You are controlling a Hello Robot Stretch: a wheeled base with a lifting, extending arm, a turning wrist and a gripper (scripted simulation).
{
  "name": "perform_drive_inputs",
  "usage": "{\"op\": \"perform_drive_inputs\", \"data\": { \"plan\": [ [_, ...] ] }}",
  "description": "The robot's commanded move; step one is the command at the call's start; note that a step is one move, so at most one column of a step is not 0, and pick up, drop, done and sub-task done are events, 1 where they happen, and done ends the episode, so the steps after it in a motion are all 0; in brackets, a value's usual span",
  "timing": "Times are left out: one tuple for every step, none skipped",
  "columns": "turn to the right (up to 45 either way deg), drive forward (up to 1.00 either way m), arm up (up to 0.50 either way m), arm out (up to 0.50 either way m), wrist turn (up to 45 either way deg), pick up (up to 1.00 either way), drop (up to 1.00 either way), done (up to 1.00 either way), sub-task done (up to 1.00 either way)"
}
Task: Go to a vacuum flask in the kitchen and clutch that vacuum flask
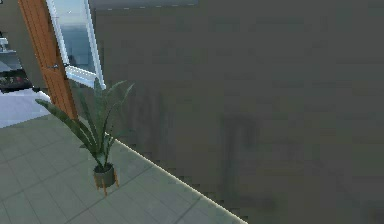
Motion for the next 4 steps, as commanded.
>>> {"op": "perform_drive_inputs", "data": {
  "plan": [
    [0.0, 0.00, 0.38, 0.00, 0.0, 0.00, 0.00, 0.00, 0.00],
    [0.0, 0.00, 0.00, 0.48, 0.0, 0.00, 0.00, 0.00, 0.00],
    [0.0, 0.00, 0.00, 0.00, 45.0, 0.00, 0.00, 0.00, 0.00],
    [0.0, 0.00, 0.00, 0.00, 45.0, 0.00, 0.00, 0.00, 0.00]
  ]
}}
